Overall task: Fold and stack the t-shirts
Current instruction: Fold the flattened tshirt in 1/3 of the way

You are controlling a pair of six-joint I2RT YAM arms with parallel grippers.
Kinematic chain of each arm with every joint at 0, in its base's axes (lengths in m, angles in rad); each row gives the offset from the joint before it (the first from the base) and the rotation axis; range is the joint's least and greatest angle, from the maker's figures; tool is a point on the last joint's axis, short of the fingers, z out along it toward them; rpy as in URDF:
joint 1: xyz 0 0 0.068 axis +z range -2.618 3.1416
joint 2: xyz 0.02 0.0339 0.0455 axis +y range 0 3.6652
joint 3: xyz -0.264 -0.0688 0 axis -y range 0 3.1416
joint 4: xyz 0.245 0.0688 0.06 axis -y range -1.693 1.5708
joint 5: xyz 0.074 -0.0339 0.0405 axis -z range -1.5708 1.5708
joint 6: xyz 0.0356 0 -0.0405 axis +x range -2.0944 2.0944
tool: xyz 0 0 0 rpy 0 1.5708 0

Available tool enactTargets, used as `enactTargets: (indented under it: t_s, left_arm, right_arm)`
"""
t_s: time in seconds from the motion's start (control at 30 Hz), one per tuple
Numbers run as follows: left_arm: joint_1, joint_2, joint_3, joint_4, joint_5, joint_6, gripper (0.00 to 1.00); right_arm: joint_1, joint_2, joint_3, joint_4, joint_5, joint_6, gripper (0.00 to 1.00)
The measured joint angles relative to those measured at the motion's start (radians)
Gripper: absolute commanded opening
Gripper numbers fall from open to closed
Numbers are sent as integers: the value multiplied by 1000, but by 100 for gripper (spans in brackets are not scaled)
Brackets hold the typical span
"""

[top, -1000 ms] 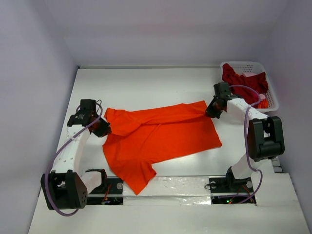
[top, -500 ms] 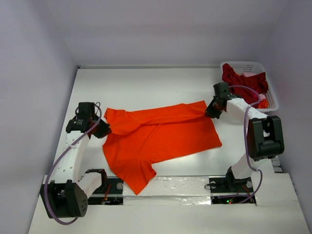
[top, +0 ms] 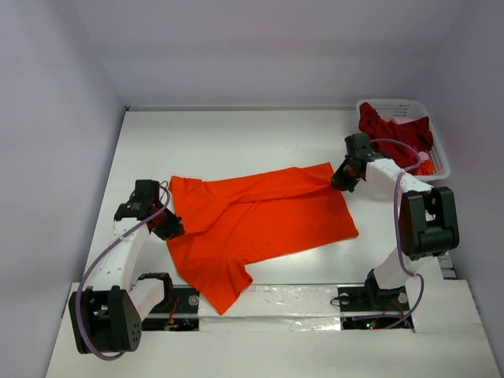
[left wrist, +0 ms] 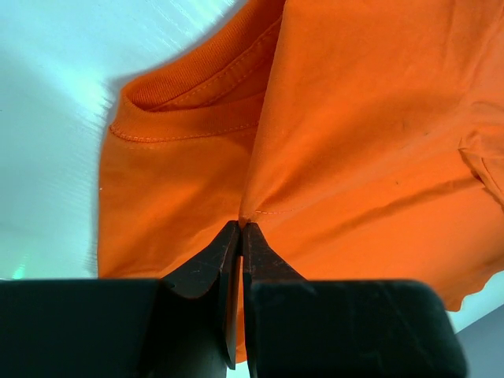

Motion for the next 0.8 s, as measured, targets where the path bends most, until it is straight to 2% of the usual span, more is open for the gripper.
enactTargets:
  t_s: [0.23,0.43,0.5,0.53,0.57,0.63,0.67,0.73,0.77,0.8]
  left_arm:
    - [0,17,0,0,6,0,0]
    - [0,92,0,15,21,0,0]
    - [0,131,0,30,34,1,0]
    - [0,152,0,37,42,1,0]
    - [0,173,0,45,49,1,0]
    - [0,203,0,59,67,2,7]
    - [0,214,0,66,77,2,21]
    - [0,225,-2,81,96,3,39]
    - [0,227,-3,86,104,2,48]
    - [0,227,-4,92,115,-2,63]
  right_arm:
    - [0,0,-38,3,-13,23,0]
    - [0,10,-46,5,-39,35,0]
    - [0,10,-46,3,-42,38,4]
    - [0,10,-46,2,-42,41,10]
    - [0,10,-46,-1,-41,45,25]
    - [0,10,-46,-7,-35,53,41]
    - [0,10,-46,-12,-33,57,56]
    - [0,8,-46,-22,-31,63,66]
    - [0,6,-46,-27,-31,66,78]
    - [0,3,-46,-31,-32,74,83]
